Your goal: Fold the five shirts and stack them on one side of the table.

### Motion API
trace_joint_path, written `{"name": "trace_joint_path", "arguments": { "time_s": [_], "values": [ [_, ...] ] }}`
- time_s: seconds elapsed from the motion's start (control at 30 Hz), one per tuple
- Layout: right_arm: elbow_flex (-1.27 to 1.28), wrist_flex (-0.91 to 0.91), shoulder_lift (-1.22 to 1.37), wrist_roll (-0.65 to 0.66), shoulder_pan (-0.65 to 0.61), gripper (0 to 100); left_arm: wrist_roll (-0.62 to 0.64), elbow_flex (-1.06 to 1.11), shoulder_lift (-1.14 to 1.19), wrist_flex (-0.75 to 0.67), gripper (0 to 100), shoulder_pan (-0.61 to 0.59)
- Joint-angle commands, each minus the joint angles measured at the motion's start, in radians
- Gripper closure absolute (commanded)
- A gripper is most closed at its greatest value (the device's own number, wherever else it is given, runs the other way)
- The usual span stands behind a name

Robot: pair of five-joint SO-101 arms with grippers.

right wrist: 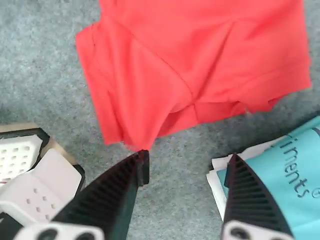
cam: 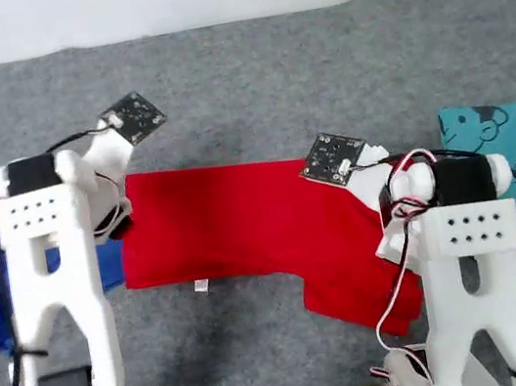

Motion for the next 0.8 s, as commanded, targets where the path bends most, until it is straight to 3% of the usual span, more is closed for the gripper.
{"name": "trace_joint_path", "arguments": {
  "time_s": [0.0,0.17,0.5,0.63,0.77],
  "values": [
    [-0.006,0.005,-0.024,-0.014,-0.004,77.7,0.049,-0.001,-0.103,0.0,83,-0.005],
    [-0.005,-0.059,0.024,-0.038,-0.008,86.5,0.183,0.01,-0.041,-0.051,84,0.034],
    [-0.003,-0.252,0.186,-0.302,-0.002,98.5,0.373,-0.018,0.307,-0.333,99,0.086],
    [-0.015,-0.28,0.216,-0.404,0.027,98.4,0.459,-0.096,0.381,-0.316,98,0.094],
    [-0.051,-0.245,0.18,-0.434,0.082,98.4,0.465,-0.166,0.381,-0.267,98,0.14]
  ]
}}
